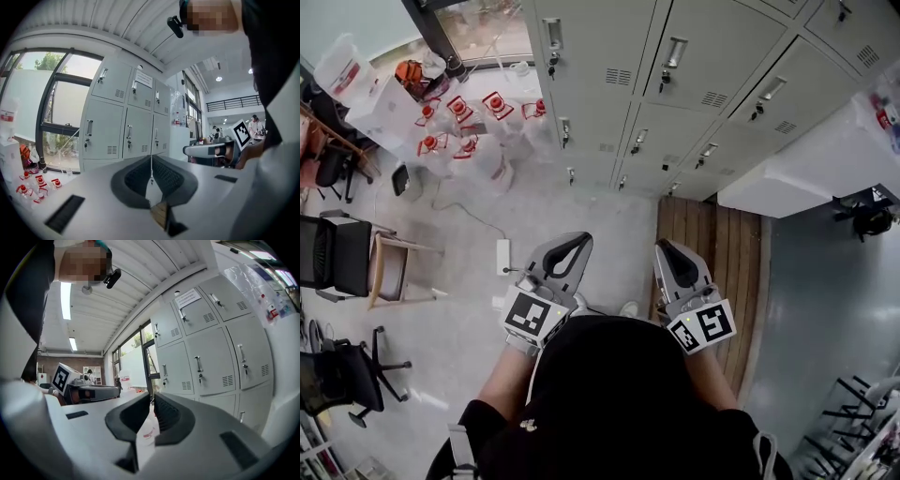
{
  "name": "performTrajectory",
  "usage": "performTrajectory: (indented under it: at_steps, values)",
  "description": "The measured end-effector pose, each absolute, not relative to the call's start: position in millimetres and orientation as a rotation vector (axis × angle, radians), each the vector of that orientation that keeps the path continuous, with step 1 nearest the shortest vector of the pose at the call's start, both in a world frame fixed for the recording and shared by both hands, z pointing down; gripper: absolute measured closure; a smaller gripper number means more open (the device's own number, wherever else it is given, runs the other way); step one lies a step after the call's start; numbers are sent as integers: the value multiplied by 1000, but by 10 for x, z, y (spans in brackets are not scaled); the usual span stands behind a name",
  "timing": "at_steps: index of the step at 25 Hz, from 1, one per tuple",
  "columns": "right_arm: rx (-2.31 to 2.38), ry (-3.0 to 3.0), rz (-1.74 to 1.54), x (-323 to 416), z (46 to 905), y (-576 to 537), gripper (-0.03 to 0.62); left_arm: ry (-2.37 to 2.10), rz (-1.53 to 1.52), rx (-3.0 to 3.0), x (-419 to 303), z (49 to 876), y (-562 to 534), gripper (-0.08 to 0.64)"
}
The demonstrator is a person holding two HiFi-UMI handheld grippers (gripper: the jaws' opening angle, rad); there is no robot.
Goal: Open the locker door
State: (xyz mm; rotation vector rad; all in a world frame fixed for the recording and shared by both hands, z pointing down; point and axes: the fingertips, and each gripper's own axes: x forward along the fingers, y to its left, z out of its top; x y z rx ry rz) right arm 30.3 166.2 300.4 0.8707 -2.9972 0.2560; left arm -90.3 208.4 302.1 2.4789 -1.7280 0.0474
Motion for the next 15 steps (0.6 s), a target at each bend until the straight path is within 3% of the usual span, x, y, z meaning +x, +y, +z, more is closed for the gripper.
performTrajectory:
  at_steps: [8,15]
  values:
    - [951,-2888,231,-11,3195,1545,546,-1615,54,2457,-1331,3411,2018,535]
    - [979,-2889,350,26,3369,967,546,-1598,101,2470,-1274,3440,1431,535]
